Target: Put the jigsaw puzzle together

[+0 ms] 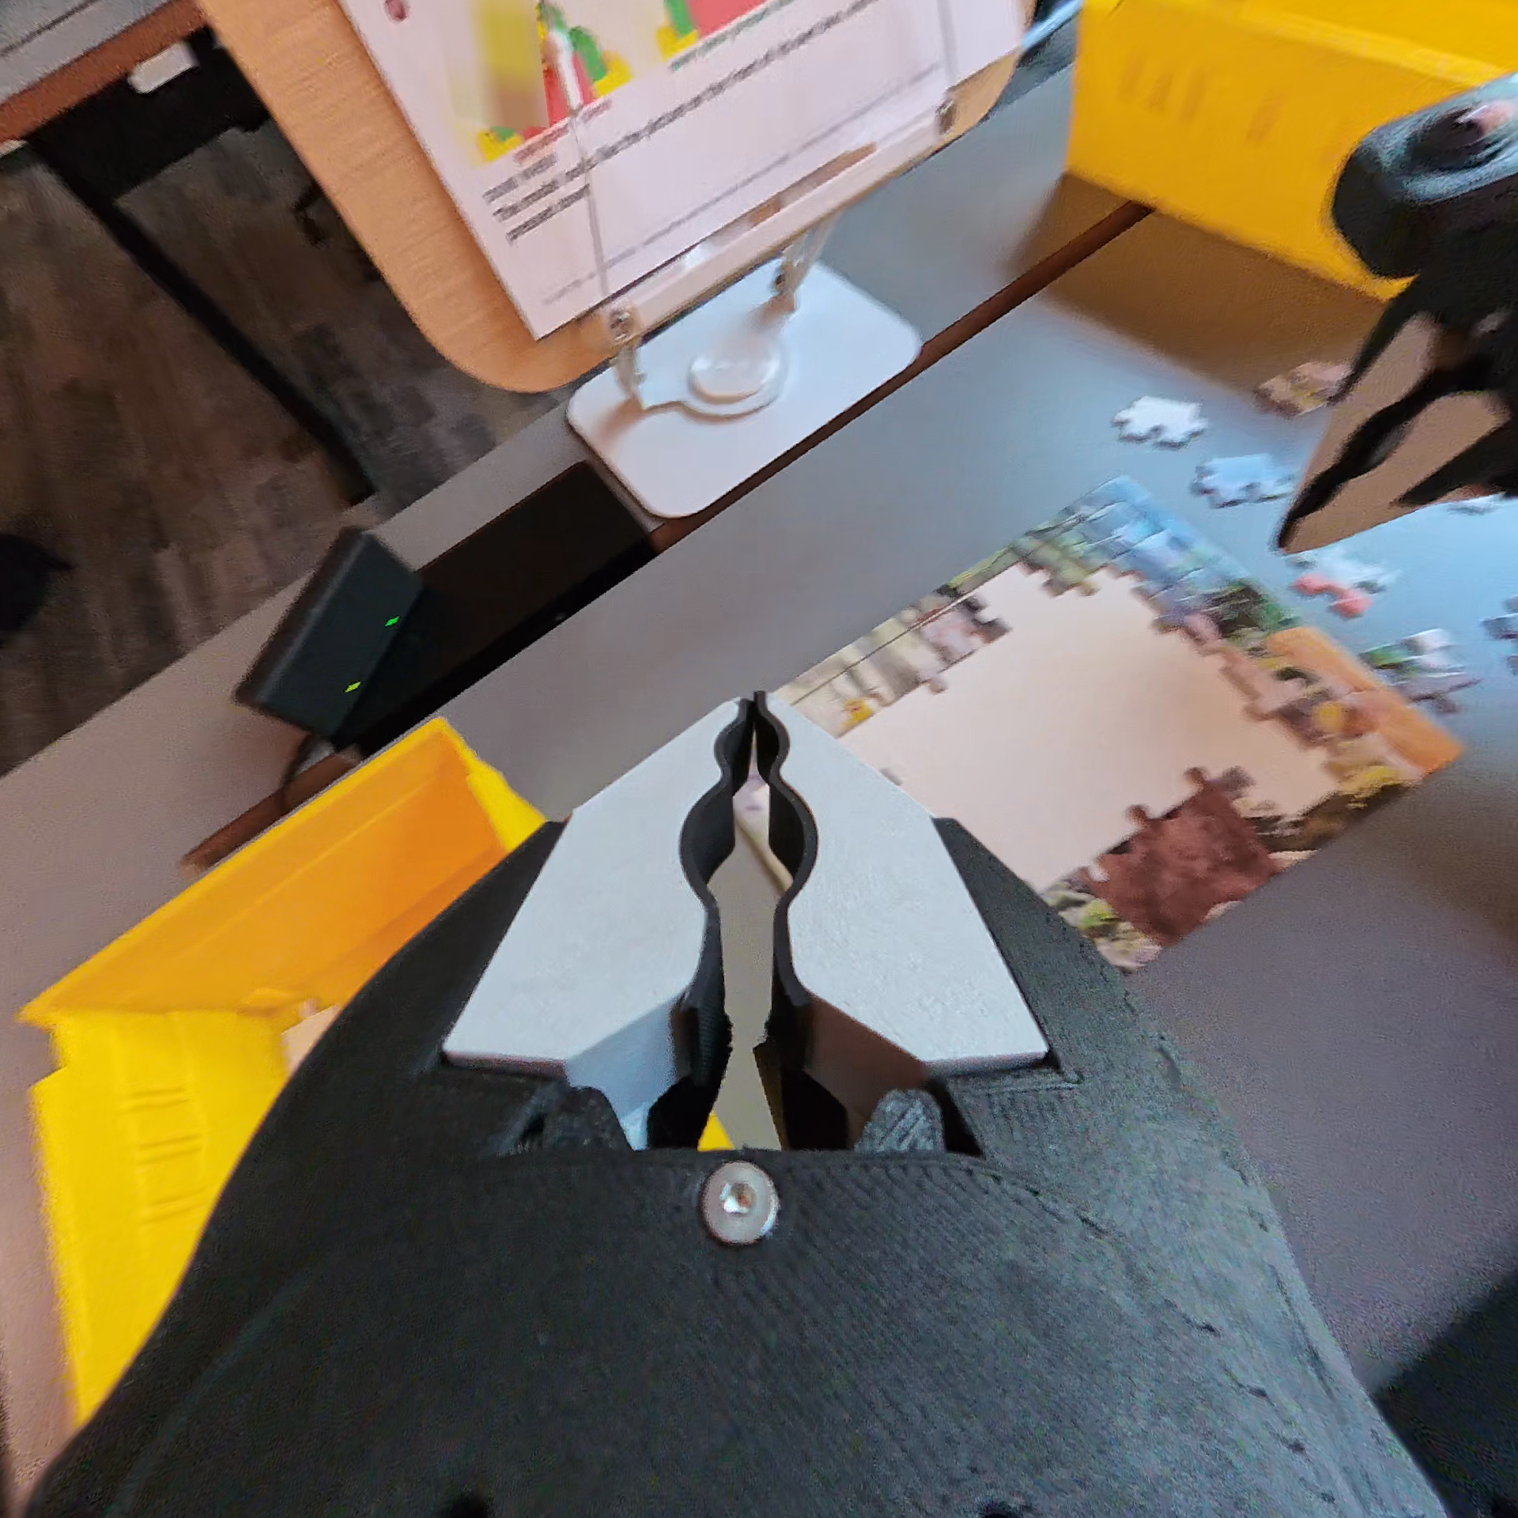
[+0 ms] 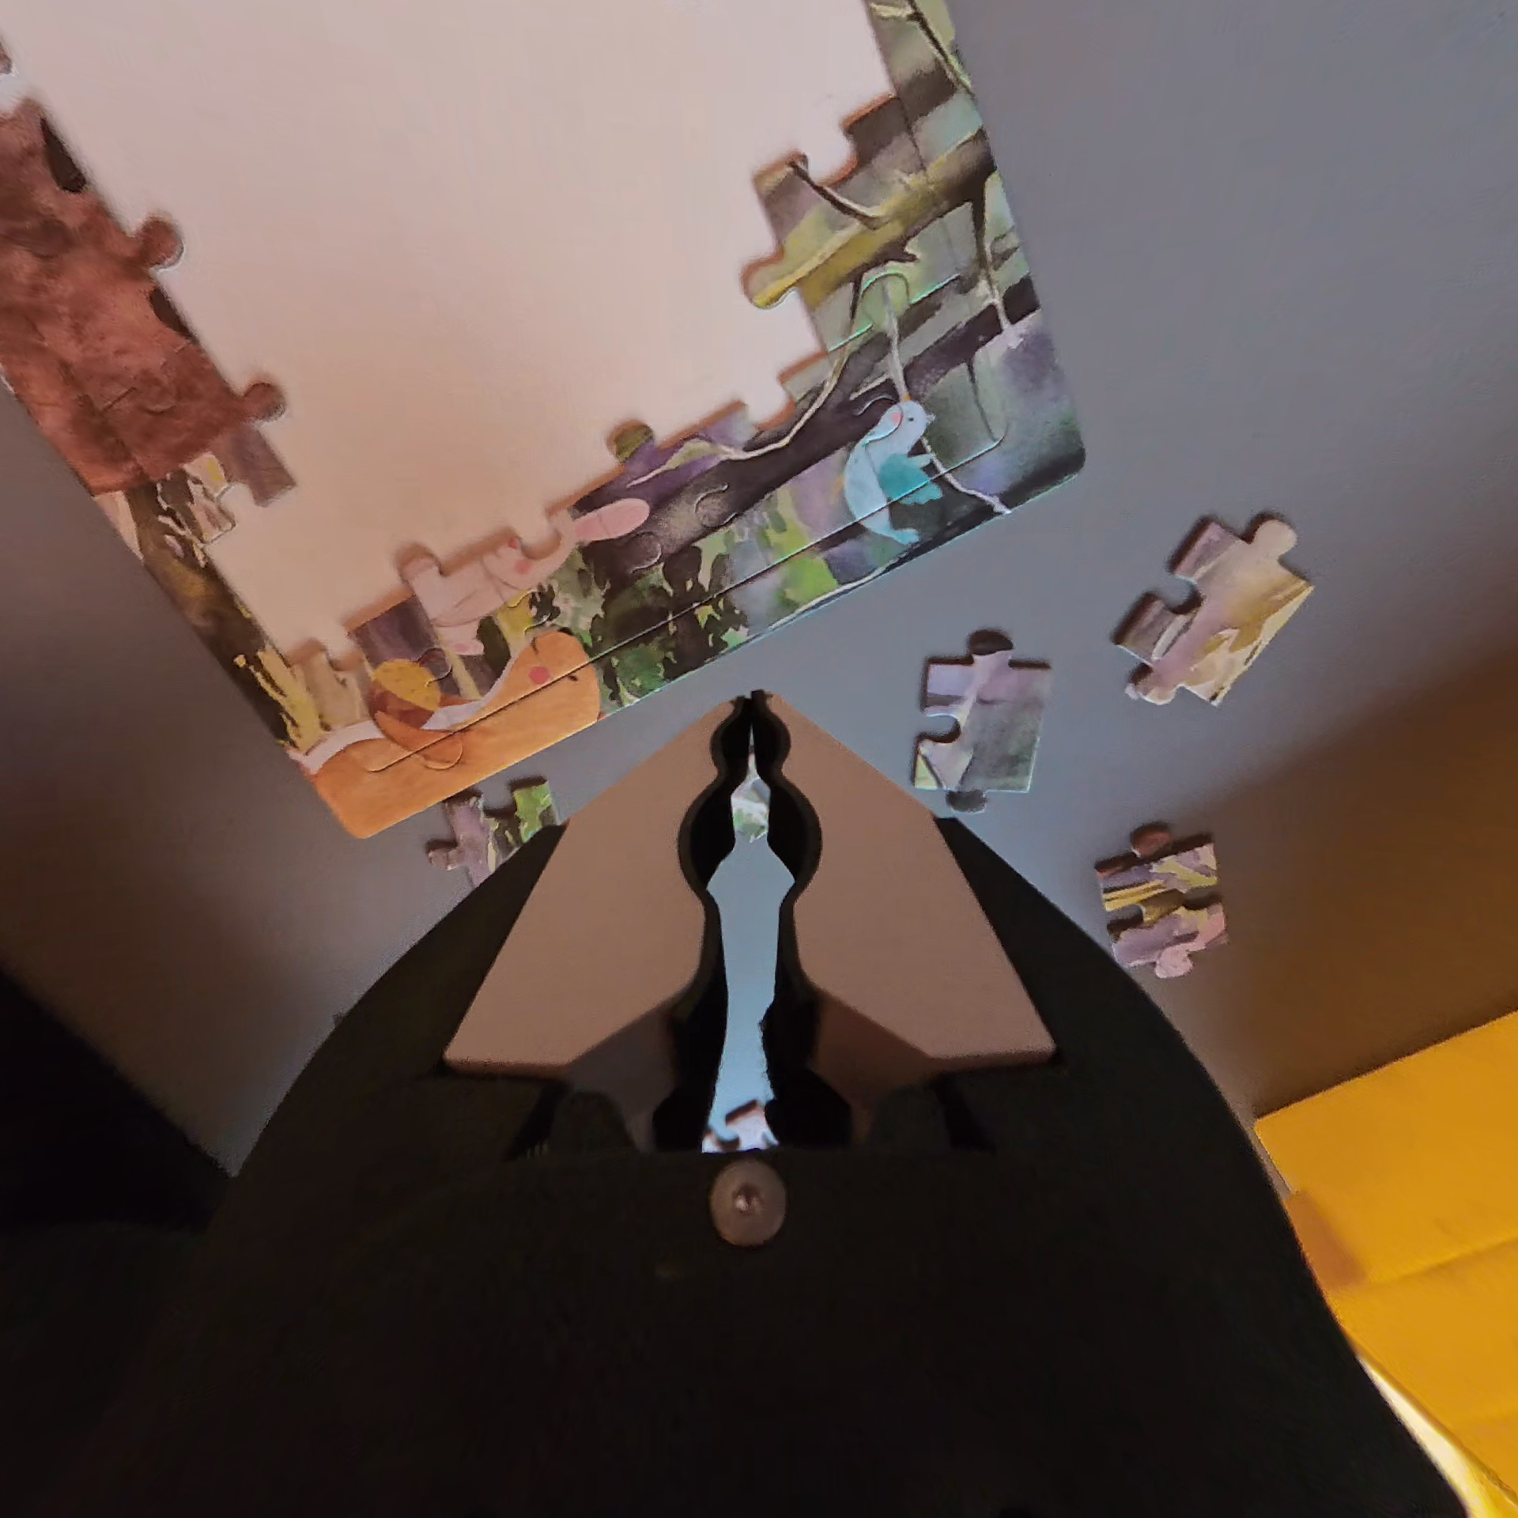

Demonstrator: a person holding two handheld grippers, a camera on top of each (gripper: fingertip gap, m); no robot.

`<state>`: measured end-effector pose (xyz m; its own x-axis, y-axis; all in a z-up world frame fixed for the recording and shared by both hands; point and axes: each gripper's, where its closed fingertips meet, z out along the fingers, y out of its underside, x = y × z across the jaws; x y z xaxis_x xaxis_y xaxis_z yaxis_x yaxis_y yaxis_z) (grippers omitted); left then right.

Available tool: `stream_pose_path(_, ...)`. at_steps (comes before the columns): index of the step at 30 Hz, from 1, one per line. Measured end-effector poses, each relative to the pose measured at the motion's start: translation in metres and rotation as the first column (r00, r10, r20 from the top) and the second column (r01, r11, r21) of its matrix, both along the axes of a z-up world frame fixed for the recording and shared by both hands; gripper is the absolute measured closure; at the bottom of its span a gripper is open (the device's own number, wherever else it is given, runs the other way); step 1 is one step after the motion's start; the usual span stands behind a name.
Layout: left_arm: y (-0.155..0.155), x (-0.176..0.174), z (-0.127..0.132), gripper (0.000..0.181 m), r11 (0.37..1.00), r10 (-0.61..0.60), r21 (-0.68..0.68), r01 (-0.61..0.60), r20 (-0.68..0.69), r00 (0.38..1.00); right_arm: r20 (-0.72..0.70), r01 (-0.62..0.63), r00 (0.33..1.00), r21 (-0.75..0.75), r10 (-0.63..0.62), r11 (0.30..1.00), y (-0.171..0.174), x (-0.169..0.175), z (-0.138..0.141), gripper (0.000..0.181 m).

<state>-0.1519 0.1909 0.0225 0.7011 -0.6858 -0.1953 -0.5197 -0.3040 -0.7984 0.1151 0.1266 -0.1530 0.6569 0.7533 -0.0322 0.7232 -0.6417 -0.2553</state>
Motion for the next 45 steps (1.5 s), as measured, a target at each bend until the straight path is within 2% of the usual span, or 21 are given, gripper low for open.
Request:
stream_pose_path(2, 0.006, -0.007, -0.003, 0.181, 0.999, 0.045, 0.028, -0.044, -0.055, 0.997, 0.0, 0.005, 1.0, -0.003, -0.005, 1.0, 0.002, 0.0, -0.004, 0.181)
stream_pose_path(6, 0.005, -0.005, -0.002, 0.181, 0.998, 0.037, 0.051, -0.033, -0.074, 0.997, 0.039, -0.025, 0.999, -0.025, 0.026, 0.999, 0.0, -0.002, -0.015, 0.181)
stream_pose_path(15, 0.009, 0.006, -0.003, 0.181, 0.987, 0.059, 0.154, -0.033, -0.169, 0.984, 0.003, -0.056, 0.998, 0.025, 0.056, 0.998, 0.012, -0.02, -0.014, 0.181)
stream_pose_path(18, 0.011, 0.009, -0.005, 0.174, 0.982, 0.085, 0.185, -0.046, -0.207, 0.975, 0.04, -0.053, 0.998, 0.077, 0.05, 0.996, 0.021, -0.014, -0.005, 0.181)
stream_pose_path(21, 0.013, 0.011, -0.003, 0.166, 0.971, 0.118, 0.232, -0.062, -0.238, 0.964, -0.036, 0.063, 0.998, 0.225, -0.056, 0.972, 0.036, 0.01, 0.033, 0.181)
stream_pose_path(24, 0.011, 0.015, -0.003, 0.159, 0.97, 0.114, 0.235, -0.056, -0.242, 0.963, -0.053, 0.229, 0.973, 0.323, -0.224, 0.918, 0.037, 0.063, 0.064, 0.16)
stream_pose_path(25, 0.011, 0.016, -0.004, 0.157, 0.972, 0.114, 0.227, -0.058, -0.241, 0.964, -0.039, 0.26, 0.964, 0.319, -0.262, 0.912, 0.03, 0.079, 0.066, 0.152)
stream_pose_path(28, 0.011, 0.016, -0.009, 0.151, 0.978, 0.112, 0.199, -0.063, -0.248, 0.962, 0.037, 0.315, 0.94, 0.285, -0.338, 0.906, 0.005, 0.119, 0.062, 0.145)
stream_pose_path(31, 0.013, 0.018, -0.016, 0.145, 0.979, 0.105, 0.198, -0.048, -0.285, 0.953, 0.033, 0.315, 0.943, 0.245, -0.332, 0.917, -0.005, 0.121, 0.059, 0.144)
stream_pose_path(34, 0.023, 0.014, -0.02, 0.141, 0.956, 0.178, 0.285, -0.065, -0.39, 0.903, 0.04, 0.267, 0.959, 0.203, -0.28, 0.942, -0.007, 0.104, 0.052, 0.143)
stream_pose_path(38, 0.027, 0.02, -0.036, 0.138, 0.942, 0.21, 0.336, -0.022, -0.537, 0.817, 0.094, 0.209, 0.971, 0.124, -0.221, 0.97, -0.01, 0.086, 0.038, 0.141)
stream_pose_path(42, 0.022, 0.041, -0.052, 0.137, 0.921, 0.189, 0.375, 0.103, -0.663, 0.725, 0.135, 0.165, 0.977, 0.009, -0.165, 0.986, -0.024, 0.074, 0.019, 0.139)
stream_pose_path(45, 0.014, 0.06, -0.061, 0.135, 0.906, 0.144, 0.374, 0.199, -0.714, 0.685, 0.143, 0.113, 0.984, -0.06, -0.104, 0.992, -0.033, 0.062, 0.009, 0.138)
